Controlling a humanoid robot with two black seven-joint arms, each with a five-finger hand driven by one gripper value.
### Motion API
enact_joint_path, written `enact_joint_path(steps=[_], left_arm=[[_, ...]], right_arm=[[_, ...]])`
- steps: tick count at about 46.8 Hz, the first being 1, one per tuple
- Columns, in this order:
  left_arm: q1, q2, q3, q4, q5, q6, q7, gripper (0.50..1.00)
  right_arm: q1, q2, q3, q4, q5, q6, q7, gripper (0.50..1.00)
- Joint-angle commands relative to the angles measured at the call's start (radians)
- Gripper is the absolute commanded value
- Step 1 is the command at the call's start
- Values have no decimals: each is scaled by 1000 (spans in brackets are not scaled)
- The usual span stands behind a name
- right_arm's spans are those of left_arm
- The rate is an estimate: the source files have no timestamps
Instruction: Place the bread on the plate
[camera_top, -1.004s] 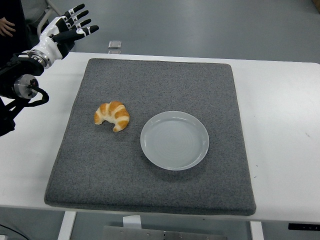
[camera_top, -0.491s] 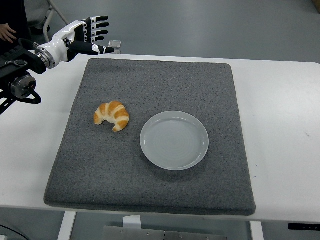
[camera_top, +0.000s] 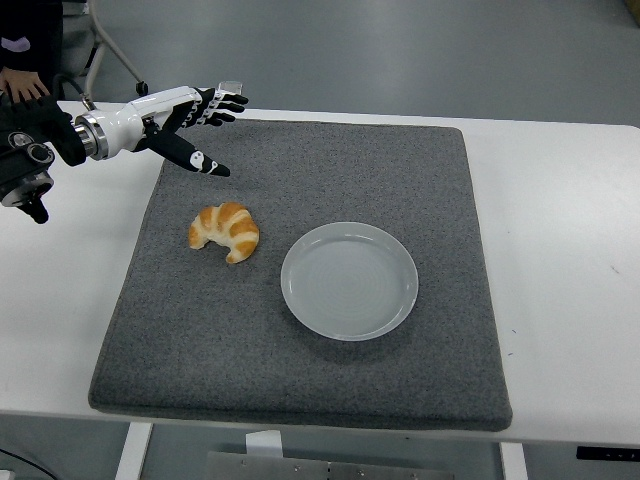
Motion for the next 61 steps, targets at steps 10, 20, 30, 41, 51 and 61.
enact_joint_path(steps=[10, 20, 30, 41, 51, 61], left_arm=[[-72, 36, 114, -72, 217, 0, 0, 994], [-108, 45, 168, -130, 331, -2, 0, 994], [-132, 45, 220, -137, 389, -18, 0, 992], [-131, 31, 223, -141, 465, -17, 0, 992], [-123, 10, 223, -141, 492, 0, 0, 992], [-112, -4, 225, -137, 524, 48, 0, 992]], right_arm=[[0, 0, 0, 0, 1, 0, 0, 932], [0, 0, 0, 0, 1, 0, 0, 930], [0, 0, 0, 0, 1, 0, 0, 930], [0, 0, 0, 0, 1, 0, 0, 930], [0, 0, 0, 0, 1, 0, 0, 930], [0, 0, 0, 0, -1, 0, 0, 930]])
